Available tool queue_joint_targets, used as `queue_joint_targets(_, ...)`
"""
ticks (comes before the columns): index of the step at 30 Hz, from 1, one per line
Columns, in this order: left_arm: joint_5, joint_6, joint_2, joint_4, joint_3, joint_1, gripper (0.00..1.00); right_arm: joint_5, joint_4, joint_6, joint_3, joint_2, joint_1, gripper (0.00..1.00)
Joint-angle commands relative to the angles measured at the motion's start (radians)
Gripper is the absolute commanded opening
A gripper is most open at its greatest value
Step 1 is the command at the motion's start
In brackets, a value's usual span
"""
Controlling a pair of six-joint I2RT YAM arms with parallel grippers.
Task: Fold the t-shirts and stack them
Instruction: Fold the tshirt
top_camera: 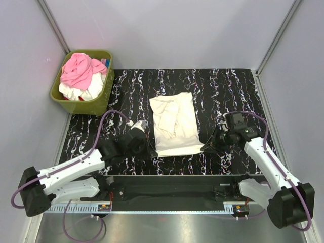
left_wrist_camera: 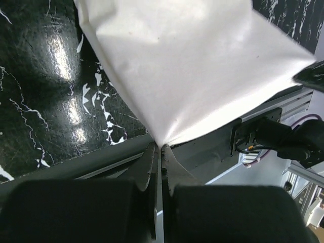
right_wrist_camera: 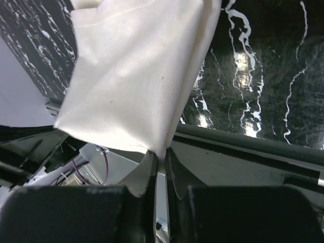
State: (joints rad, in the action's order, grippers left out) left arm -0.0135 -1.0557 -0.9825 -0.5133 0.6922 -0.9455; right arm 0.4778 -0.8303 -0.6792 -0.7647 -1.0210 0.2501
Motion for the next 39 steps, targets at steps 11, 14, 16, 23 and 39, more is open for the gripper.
queue_joint_targets(11,-0.056,0.189,-0.224,-0.231,0.392,0.152,0.00,-0.175,-0.099,0.095,-0.409,-0.240,-0.006,0.00)
queue_joint_targets(14,-0.020,0.232,-0.275,-0.226,0.458,0.214,0.00,-0.180,-0.089,0.113,-0.487,-0.321,-0.006,0.00)
queue_joint_targets(16,-0.003,0.263,-0.315,-0.226,0.487,0.255,0.00,-0.186,-0.086,0.125,-0.545,-0.381,-0.005,0.00)
queue_joint_targets(23,0.055,0.327,-0.424,-0.248,0.615,0.332,0.00,-0.189,-0.078,0.156,-0.685,-0.531,-0.014,0.00)
queue_joint_targets(39,0.107,0.399,-0.554,-0.303,0.806,0.439,0.00,-0.176,-0.125,0.179,-0.940,-0.703,-0.035,0.00)
